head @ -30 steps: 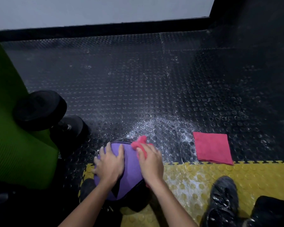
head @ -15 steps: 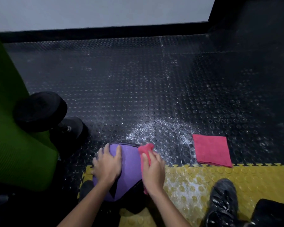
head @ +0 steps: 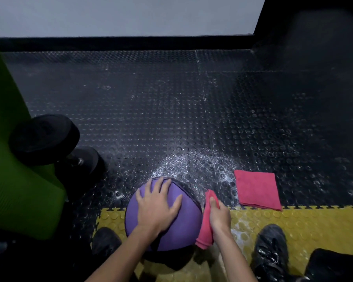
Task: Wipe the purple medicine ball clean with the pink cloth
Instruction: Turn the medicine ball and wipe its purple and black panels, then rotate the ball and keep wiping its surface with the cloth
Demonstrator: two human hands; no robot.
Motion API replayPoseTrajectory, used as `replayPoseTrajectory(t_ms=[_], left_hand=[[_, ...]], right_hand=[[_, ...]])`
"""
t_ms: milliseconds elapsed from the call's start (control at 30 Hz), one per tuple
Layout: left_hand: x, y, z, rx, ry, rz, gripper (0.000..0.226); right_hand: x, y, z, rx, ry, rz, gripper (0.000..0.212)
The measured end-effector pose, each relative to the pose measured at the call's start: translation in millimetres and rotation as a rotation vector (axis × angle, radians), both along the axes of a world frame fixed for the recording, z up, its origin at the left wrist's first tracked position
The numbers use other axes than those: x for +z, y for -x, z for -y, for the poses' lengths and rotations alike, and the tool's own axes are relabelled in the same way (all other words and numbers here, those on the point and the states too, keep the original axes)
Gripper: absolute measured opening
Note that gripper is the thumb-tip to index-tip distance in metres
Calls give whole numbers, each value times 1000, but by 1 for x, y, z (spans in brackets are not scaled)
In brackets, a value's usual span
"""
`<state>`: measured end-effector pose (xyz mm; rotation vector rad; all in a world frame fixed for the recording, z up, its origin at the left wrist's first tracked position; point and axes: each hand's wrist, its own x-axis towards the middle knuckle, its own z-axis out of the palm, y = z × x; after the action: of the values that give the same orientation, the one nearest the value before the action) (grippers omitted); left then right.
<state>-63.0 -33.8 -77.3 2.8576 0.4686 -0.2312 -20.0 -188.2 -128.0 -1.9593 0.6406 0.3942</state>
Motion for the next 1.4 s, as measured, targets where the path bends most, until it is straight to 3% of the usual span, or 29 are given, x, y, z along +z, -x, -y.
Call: replayPoseTrajectory(t_ms=[133,233,367,500,633,733,800,867,967,1033,1100,1200,1267,1333,1400], left_hand=[[0,-7,-37,-85,25,96,86],[2,-3,-51,96,-10,170,85],[-3,6,-45,216,86,163,85],[-8,-4,-70,272,188,192,82],[-10,-18,-80,327,258,189,79],[-14,-25,-85,362,306,207,77],[-13,-25,-87,406,344,235,63],[-10,-25,-89,486,384,267,48],[-9,-22,-87,573,424,285,44],[-9,-20,-84,584,417,290,44],[-12,-20,-83,580,391,295,45],[-14,-20,-82,572,350,280,46],[-15,-21,-82,586,354,276,47],[-14,-21,-82,618,370,267,47],[-12,-21,-81,630,388,264,47]], right_hand=[[-13,1,2,-44,-43,-45,36],[-14,6,-10,-9,-86,-22,35],[-11,24,-32,3,-112,24,37],[-13,38,-50,-29,-52,193,35],[-4,62,-84,8,20,342,53],[14,68,-112,165,119,667,35],[15,61,-116,292,161,757,35],[2,54,-109,320,141,700,43],[-17,48,-84,54,-69,327,66],[-20,47,-76,-16,-156,142,41],[-6,46,-86,22,-79,253,25],[21,42,-111,233,81,603,30],[23,32,-118,372,208,730,37],[11,28,-111,419,221,728,38],[-6,37,-92,277,52,593,38]])
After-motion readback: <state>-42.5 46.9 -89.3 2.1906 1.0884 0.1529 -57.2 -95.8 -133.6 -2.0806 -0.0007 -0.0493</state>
